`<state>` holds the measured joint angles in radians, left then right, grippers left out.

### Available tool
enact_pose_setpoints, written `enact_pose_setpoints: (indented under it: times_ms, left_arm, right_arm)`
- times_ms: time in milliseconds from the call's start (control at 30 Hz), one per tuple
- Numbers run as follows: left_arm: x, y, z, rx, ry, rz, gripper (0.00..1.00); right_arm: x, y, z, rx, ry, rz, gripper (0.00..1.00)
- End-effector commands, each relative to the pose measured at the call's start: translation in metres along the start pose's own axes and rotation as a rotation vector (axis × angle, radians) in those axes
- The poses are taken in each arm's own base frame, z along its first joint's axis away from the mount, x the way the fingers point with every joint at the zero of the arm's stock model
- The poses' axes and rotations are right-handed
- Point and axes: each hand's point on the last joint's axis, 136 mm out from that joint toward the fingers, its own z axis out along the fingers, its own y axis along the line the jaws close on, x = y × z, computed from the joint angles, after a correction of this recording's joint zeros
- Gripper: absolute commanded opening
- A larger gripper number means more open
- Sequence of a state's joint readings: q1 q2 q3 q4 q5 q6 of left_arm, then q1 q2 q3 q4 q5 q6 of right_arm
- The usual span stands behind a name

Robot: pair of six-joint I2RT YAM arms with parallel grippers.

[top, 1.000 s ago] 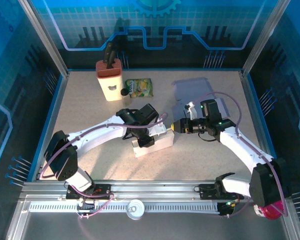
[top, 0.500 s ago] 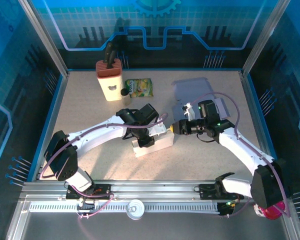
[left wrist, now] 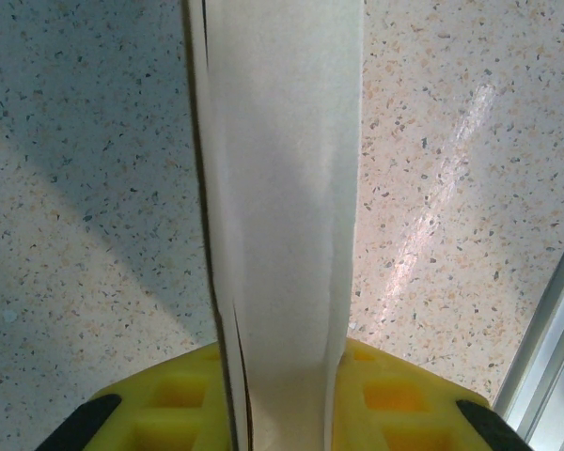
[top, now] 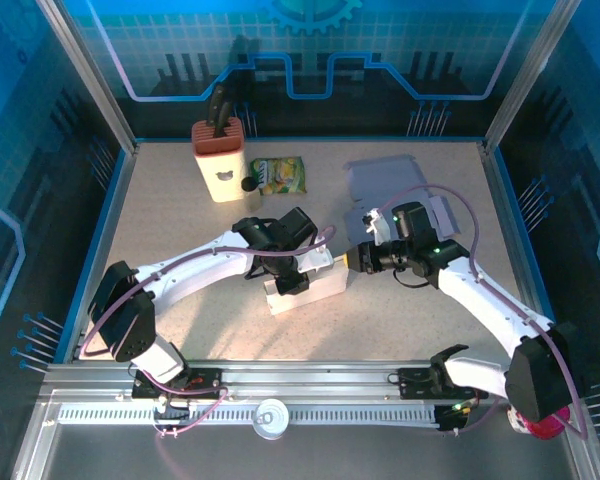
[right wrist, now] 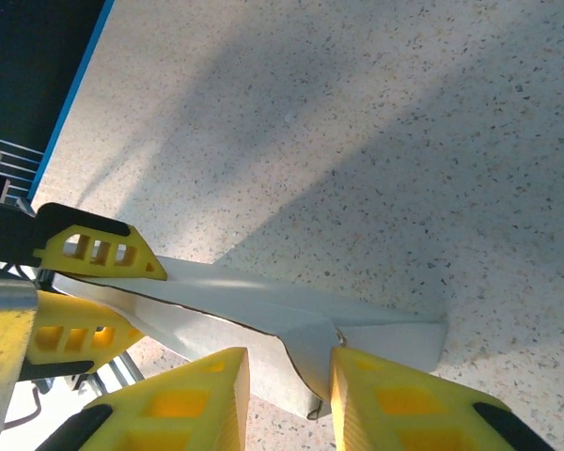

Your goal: Fold the paper box

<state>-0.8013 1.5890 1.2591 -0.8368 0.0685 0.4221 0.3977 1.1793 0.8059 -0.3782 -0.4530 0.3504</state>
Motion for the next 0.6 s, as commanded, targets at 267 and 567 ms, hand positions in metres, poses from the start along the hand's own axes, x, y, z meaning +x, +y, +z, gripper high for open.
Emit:
enact_pose_setpoints:
  times_ms: [267, 567]
  left_arm:
    - [0.0099, -0.0051, 0.0072, 0.036, 0.043, 0.000, 0.17]
    - [0.0096, -0.0053, 0.0065, 0.036, 0.042, 0.000, 0.17]
  right_arm:
    - [-0.0052, 0.0003, 0.0010, 0.084, 0.008, -0.062, 0.22]
    - [-0.0055, 0.0011, 0.0038, 0.099, 0.017, -0.073, 0.20]
